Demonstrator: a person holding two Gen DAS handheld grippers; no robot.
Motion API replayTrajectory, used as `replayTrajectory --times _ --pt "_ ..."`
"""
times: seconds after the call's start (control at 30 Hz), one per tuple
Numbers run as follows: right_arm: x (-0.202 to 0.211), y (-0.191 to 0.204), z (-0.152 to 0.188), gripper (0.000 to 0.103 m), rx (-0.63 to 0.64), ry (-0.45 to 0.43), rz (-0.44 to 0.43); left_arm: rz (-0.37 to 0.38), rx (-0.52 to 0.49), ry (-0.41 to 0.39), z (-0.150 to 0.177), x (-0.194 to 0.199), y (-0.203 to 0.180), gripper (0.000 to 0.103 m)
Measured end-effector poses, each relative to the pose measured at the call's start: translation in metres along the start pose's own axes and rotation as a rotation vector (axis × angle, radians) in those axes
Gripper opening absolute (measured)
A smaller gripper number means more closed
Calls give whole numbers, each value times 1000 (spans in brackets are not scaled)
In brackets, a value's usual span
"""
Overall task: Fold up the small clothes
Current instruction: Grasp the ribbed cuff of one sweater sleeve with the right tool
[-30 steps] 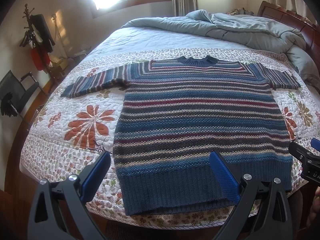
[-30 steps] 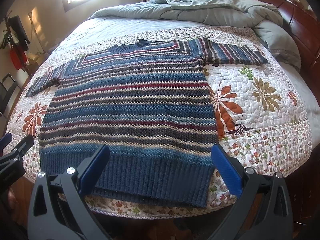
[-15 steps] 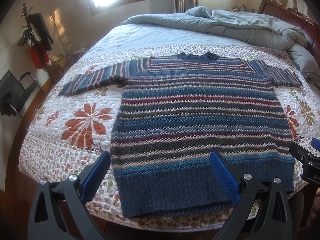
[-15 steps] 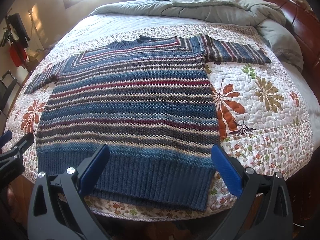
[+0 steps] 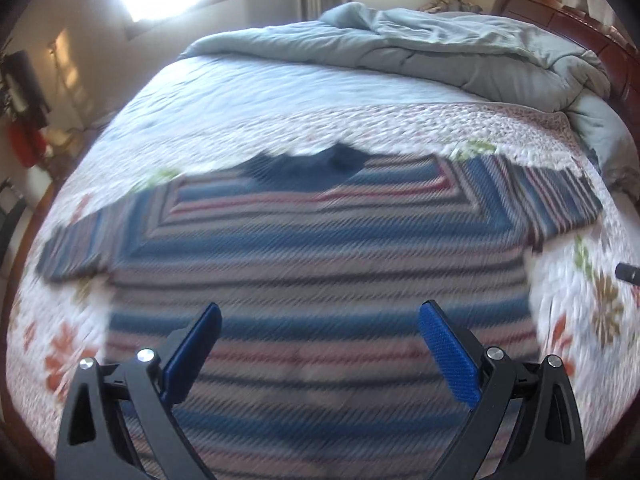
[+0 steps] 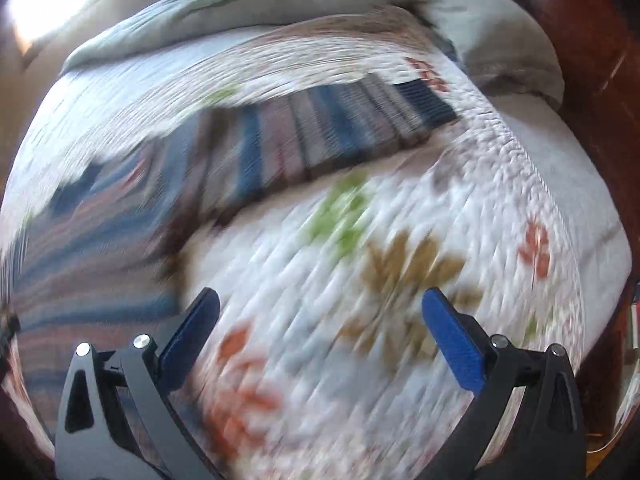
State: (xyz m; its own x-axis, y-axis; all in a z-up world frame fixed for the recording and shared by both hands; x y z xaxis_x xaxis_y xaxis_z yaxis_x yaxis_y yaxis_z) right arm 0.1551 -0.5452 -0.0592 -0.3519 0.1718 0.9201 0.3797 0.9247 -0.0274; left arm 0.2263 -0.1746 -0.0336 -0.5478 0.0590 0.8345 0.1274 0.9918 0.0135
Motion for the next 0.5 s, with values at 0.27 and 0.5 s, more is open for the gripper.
replayTrajectory --times 0.27,0.5 --pt "-106 -121 -106 100 -225 118 -77 39 5 19 -50 -77 -86 99" --pt "-146 -145 -130 100 -244 100 -94 21 -37 14 -57 -110 -121 99"
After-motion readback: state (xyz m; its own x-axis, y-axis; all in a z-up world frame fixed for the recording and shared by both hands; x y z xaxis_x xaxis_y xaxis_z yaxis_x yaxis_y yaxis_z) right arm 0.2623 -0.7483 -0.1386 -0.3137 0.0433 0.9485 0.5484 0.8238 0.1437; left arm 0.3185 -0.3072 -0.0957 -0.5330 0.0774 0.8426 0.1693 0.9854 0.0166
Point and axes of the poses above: each gripper's, at about its wrist camera, not at the fingertips, and x roughly against the way its jaws point, y to its left, z to its underside, the point moved 1 cm from there along -x, roughly the way its jaws point, and after that the axes turned 4 degrees about x, right-handed, at the moved point
